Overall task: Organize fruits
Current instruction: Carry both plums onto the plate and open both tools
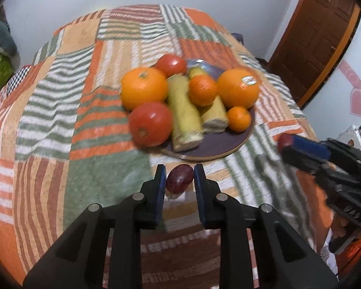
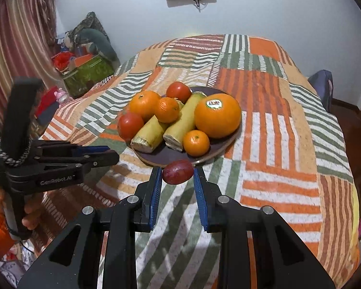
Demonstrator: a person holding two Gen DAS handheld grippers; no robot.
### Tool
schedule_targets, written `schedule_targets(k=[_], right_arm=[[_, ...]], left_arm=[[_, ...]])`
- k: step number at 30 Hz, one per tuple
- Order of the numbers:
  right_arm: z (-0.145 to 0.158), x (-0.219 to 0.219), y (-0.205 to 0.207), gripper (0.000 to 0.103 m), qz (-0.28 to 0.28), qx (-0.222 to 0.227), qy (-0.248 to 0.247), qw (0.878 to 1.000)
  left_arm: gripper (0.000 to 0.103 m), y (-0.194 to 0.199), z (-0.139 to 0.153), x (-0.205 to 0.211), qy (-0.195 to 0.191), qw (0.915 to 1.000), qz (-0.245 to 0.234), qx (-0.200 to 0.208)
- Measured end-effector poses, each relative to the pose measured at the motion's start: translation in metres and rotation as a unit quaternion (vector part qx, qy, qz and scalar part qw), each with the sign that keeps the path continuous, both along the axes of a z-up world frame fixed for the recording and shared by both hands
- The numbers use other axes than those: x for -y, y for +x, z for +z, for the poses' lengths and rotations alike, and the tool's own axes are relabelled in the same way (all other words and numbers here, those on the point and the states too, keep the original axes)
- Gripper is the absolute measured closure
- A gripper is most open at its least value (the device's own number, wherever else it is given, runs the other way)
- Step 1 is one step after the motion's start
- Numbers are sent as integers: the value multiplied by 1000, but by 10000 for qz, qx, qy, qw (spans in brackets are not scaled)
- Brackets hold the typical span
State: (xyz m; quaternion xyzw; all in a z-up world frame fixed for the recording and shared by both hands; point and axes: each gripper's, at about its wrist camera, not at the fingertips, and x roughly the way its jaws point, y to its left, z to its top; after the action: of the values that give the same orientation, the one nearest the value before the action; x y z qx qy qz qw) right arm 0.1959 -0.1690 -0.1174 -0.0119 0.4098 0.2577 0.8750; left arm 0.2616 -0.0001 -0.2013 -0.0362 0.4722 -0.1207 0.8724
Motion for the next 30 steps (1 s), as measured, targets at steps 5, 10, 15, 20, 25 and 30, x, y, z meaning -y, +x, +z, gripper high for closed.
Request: schedule_targets(k=[5,10,15,20,25,30], right_arm=[[3,-4,11,78,53,67,69,9999],[6,-10,21,78,161,131,93,9997],[11,-18,31,78,225,289,53,9993],[8,-27,45,78,289,298,29,9991],[2,-33,53,78,287,271,-51,9992],[3,-30,56,78,201,330,-60,9992]], left_arm=[[80,6,13,12,-98,9997,-132,202],[80,18,22,15,-123,9992,-175,331],[80,34,27,9,-89,9991,-76,418],[80,47,28,2,-23,9988,-6,479],[80,60,18,-4,-83,9993,108,352],[80,65,12,-6,-181,9991,219,324]])
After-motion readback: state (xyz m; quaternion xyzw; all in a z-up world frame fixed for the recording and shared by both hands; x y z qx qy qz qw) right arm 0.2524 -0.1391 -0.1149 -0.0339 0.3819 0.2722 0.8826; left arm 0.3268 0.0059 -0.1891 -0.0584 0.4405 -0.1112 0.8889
